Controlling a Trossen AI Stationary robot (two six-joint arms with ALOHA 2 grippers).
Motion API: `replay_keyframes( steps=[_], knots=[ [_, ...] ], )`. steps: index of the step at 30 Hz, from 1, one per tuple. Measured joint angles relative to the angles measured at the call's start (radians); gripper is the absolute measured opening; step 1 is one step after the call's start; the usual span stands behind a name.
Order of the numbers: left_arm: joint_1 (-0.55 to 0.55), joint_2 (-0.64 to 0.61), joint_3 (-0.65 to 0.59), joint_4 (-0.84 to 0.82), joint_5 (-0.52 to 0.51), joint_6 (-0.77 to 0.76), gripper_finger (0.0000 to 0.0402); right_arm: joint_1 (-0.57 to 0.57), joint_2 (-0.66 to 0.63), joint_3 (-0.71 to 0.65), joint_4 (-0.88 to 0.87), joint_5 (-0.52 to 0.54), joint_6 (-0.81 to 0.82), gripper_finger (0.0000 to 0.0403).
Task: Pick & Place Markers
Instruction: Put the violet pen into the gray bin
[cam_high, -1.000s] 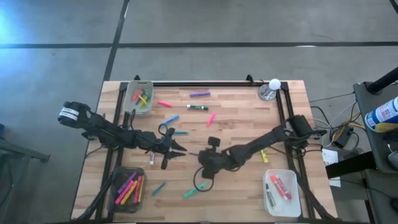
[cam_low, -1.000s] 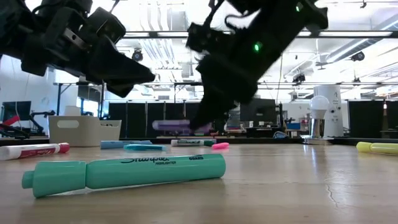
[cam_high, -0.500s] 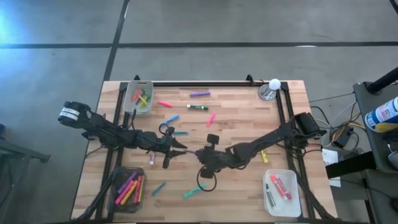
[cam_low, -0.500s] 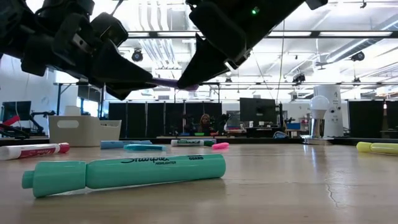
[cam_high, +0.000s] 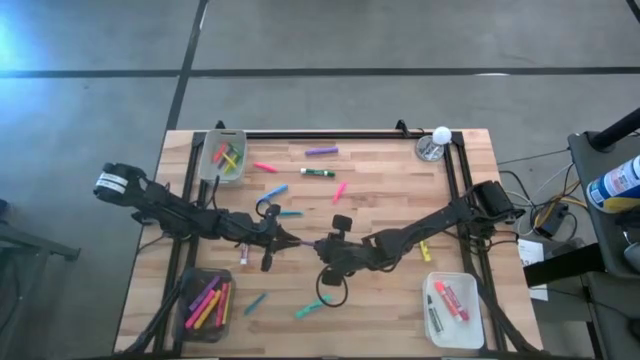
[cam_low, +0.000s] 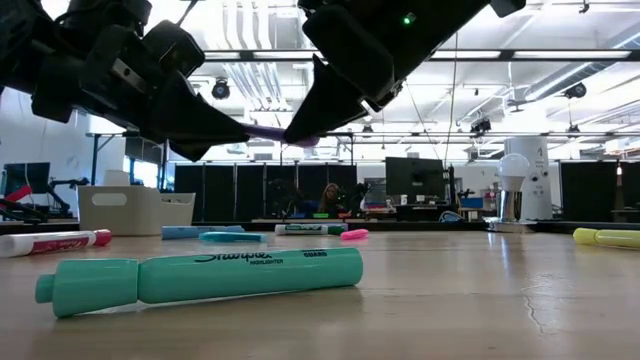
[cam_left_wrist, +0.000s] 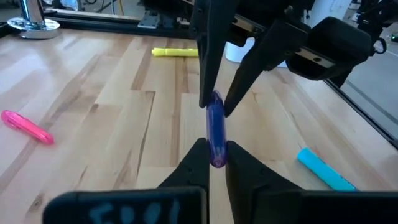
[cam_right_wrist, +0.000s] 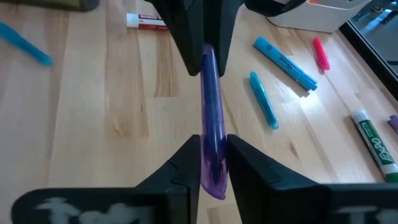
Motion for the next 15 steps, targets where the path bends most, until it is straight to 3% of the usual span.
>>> replay_keyframes(
  steps=[7, 11, 12, 15],
  knots=[
    [0.001, -0.040, 0.000, -0.013, -0.051, -0.010, 0.0027, 0.000, 0.000, 0.000, 0.006, 0.027, 0.008, 0.0113],
    [0.017, -0.171, 0.016, -0.192, -0.121, -0.011, 0.0023, 0.000, 0.000, 0.000, -0.038, 0.085, 0.048, 0.0139],
    [0.023, -0.212, 0.028, -0.273, -0.160, -0.010, 0.0023, -0.001, 0.000, -0.001, -0.054, 0.088, 0.060, 0.0144],
    [0.049, -0.342, 0.095, -0.604, -0.421, -0.055, 0.0024, 0.003, 0.000, -0.004, -0.086, 0.076, 0.086, 0.0157]
  ],
)
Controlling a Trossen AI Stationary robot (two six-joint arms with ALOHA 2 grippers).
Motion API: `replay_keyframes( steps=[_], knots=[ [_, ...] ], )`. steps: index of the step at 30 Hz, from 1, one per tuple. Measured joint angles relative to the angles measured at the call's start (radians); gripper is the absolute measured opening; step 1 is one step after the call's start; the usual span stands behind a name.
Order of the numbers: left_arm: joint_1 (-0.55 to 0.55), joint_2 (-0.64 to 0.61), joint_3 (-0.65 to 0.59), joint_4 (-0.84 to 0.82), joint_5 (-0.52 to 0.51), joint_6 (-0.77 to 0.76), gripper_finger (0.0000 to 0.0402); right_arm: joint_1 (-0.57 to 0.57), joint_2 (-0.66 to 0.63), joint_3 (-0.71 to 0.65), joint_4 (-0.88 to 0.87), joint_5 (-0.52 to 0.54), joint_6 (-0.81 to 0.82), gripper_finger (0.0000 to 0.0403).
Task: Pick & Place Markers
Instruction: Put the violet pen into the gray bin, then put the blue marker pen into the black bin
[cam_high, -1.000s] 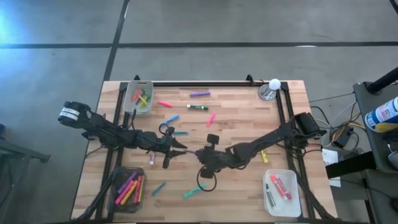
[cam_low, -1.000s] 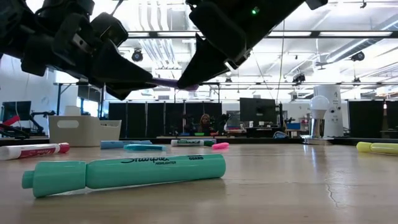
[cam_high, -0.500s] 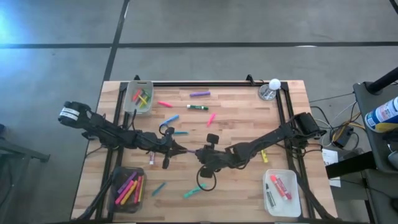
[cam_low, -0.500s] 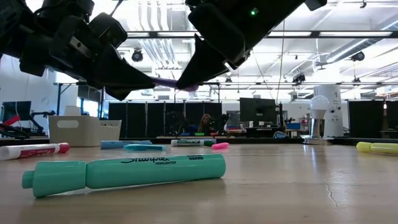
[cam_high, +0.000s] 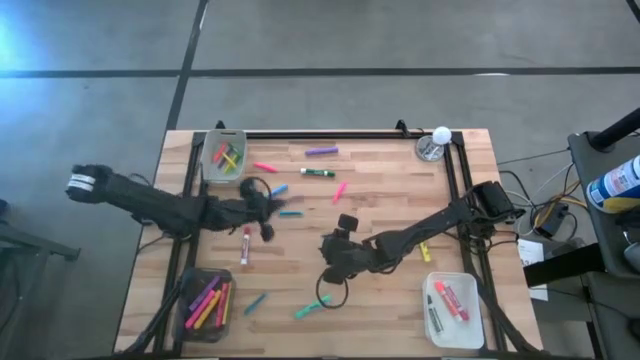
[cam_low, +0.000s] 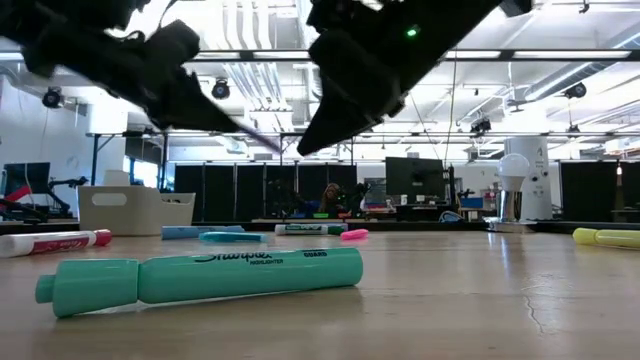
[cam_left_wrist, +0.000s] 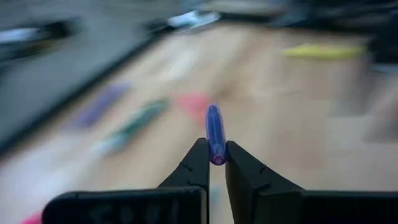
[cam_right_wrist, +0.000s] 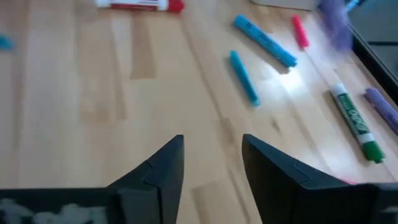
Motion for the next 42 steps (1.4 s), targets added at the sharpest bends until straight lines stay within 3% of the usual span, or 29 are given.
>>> replay_keyframes(
  steps=[5, 8, 11, 17, 23, 28, 33, 40, 42],
  knots=[
    [0.048, -0.132, 0.149, -0.608, -0.401, -0.209, 0.0023, -0.002, 0.000, 0.000, -0.008, 0.001, 0.004, 0.0166],
    [0.120, -0.155, 0.225, -0.871, -0.481, -0.333, 0.0023, -0.003, 0.000, 0.000, -0.008, 0.004, 0.005, 0.0166],
    [0.253, -0.156, 0.262, -0.958, -0.459, -0.333, 0.0023, 0.001, 0.000, 0.000, -0.008, 0.002, 0.005, 0.0166],
    [0.590, -0.104, 0.254, -0.877, -0.224, -0.142, 0.0023, -0.003, 0.000, 0.000, -0.006, 0.001, 0.005, 0.0166],
    [0.842, -0.010, 0.252, -0.862, -0.081, -0.041, 0.0023, -0.001, 0.000, 0.000, -0.005, -0.003, 0.001, 0.0166],
    [0.888, 0.064, 0.237, -0.823, -0.061, -0.013, 0.0029, -0.002, 0.001, 0.000, -0.005, -0.003, 0.001, 0.0159],
    [0.885, 0.109, 0.238, -0.811, -0.098, -0.011, 0.0068, -0.002, 0.002, 0.000, -0.005, -0.003, 0.005, 0.0153],
    [0.881, 0.079, 0.238, -0.848, -0.103, 0.045, 0.0108, -0.007, 0.002, -0.001, -0.002, 0.000, 0.038, 0.0150],
    [0.866, 0.048, 0.238, -0.865, -0.080, 0.050, 0.0109, -0.008, 0.002, -0.002, -0.002, 0.049, 0.033, 0.0148]
  ],
)
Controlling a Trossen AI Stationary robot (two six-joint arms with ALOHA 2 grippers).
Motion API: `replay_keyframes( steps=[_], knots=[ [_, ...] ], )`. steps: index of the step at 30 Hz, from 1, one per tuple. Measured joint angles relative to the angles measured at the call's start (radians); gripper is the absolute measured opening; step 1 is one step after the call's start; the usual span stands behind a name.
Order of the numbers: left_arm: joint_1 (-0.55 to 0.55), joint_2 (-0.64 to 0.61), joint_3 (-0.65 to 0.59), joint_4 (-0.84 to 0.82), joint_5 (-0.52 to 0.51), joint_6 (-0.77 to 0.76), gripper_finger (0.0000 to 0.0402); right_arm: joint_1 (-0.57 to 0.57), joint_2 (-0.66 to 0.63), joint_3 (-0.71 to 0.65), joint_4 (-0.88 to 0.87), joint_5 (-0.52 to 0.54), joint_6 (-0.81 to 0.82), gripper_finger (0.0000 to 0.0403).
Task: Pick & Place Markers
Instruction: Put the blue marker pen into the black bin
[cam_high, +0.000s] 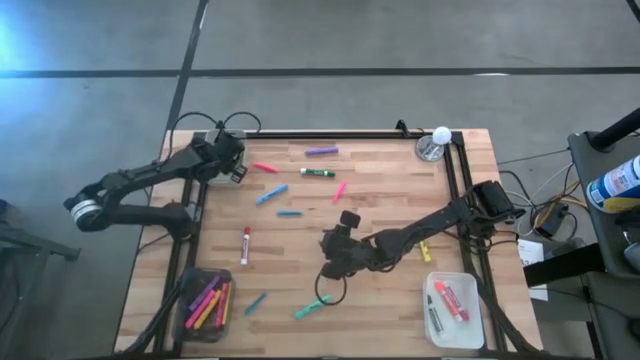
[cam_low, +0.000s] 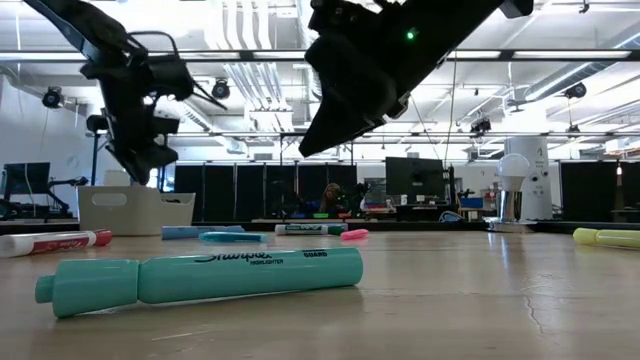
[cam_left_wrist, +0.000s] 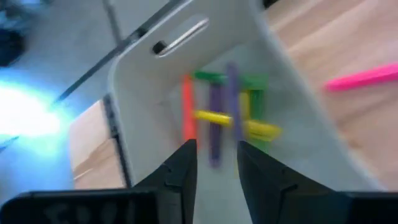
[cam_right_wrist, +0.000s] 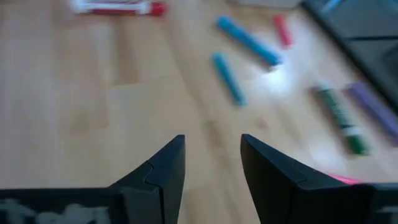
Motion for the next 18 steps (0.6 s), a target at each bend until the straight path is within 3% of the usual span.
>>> replay_keyframes(
  steps=[3, 6, 10, 12, 14, 18],
  knots=[
    [-0.056, -0.060, -0.018, 0.038, 0.098, -0.029, 0.0098, -0.005, 0.000, -0.012, 0.002, 0.107, -0.037, 0.0133],
    [-0.158, -0.120, -0.085, 0.200, 0.215, -0.034, 0.0073, -0.029, -0.004, -0.035, 0.003, 0.117, -0.061, 0.0095],
    [-0.309, -0.166, -0.234, 0.568, 0.390, -0.027, 0.0027, -0.087, -0.015, -0.087, 0.104, 0.004, -0.099, 0.0026],
    [-0.367, -0.162, -0.298, 0.712, 0.484, -0.026, 0.0008, -0.113, -0.015, -0.130, 0.186, -0.064, -0.121, 0.0015],
    [-0.403, -0.153, -0.321, 0.761, 0.523, -0.036, 0.0004, -0.135, -0.015, -0.176, 0.267, -0.125, -0.130, 0.0013],
    [-0.421, -0.127, -0.308, 0.703, 0.526, -0.048, 0.0007, -0.165, -0.015, -0.254, 0.395, -0.192, -0.141, 0.0013]
  ],
)
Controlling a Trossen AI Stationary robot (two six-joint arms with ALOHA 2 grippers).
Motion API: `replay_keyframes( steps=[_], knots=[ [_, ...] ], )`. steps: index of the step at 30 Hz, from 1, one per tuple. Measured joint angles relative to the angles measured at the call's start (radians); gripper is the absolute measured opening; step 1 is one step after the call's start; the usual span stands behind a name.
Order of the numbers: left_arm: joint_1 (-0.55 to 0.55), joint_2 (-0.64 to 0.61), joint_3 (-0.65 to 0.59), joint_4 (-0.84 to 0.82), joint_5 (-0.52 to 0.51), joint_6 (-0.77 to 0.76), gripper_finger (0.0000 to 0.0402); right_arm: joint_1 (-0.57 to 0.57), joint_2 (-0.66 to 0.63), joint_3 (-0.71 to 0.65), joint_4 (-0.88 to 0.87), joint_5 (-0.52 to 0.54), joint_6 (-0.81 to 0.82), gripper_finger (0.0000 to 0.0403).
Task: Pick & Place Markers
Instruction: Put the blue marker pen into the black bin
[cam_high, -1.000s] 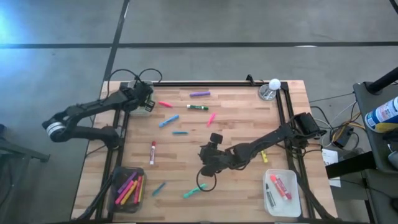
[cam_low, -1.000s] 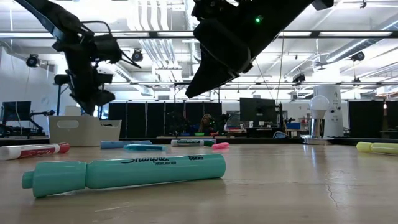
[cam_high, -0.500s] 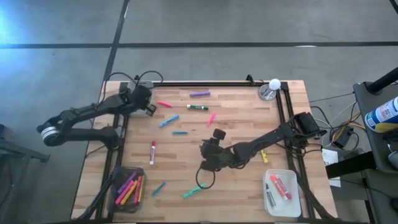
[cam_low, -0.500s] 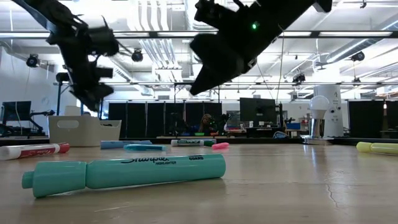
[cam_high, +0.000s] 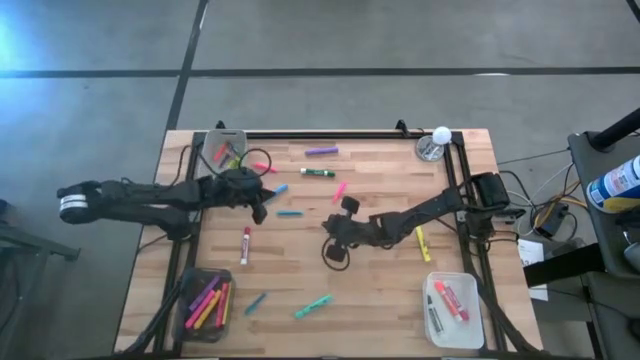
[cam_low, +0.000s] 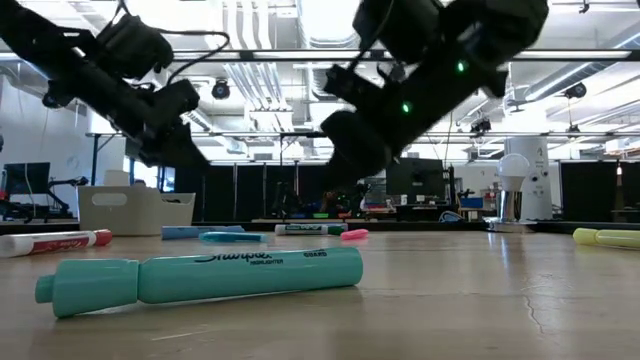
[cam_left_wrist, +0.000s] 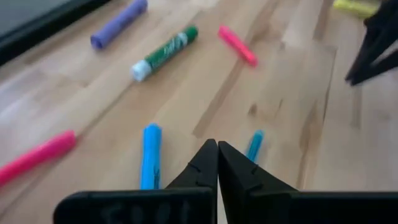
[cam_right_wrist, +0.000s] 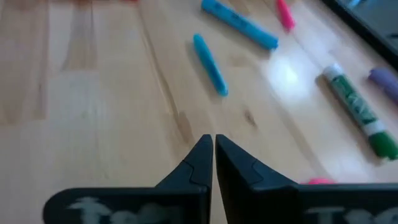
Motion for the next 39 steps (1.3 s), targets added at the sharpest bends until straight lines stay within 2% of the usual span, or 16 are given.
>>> replay_keyframes(
  steps=[2, 6, 9, 18, 22, 28, 39],
  knots=[
    [0.001, 0.022, 0.032, -0.047, -0.006, 0.004, 0.0007, -0.007, 0.000, -0.021, 0.012, -0.021, 0.009, 0.0013],
    [0.005, 0.092, 0.112, -0.159, -0.101, 0.006, 0.0008, -0.005, 0.000, -0.041, 0.013, -0.027, 0.023, 0.0013],
    [0.006, 0.165, 0.181, -0.226, -0.106, 0.015, 0.0014, -0.005, 0.000, -0.041, 0.014, -0.027, 0.023, 0.0013],
    [0.018, 0.449, 0.391, -0.325, -0.103, 0.049, 0.0102, -0.005, -0.002, -0.040, 0.009, -0.028, 0.026, 0.0013],
    [0.039, 0.542, 0.454, -0.360, -0.097, 0.073, 0.0122, -0.003, -0.002, -0.040, 0.008, -0.043, 0.026, 0.0013],
    [0.091, 0.615, 0.482, -0.396, -0.095, 0.090, 0.0126, -0.003, -0.002, -0.040, 0.007, -0.056, 0.026, 0.0013],
    [0.117, 0.650, 0.451, -0.380, -0.067, 0.126, 0.0117, -0.003, -0.002, -0.040, 0.008, -0.056, 0.023, 0.0013]
  ],
)
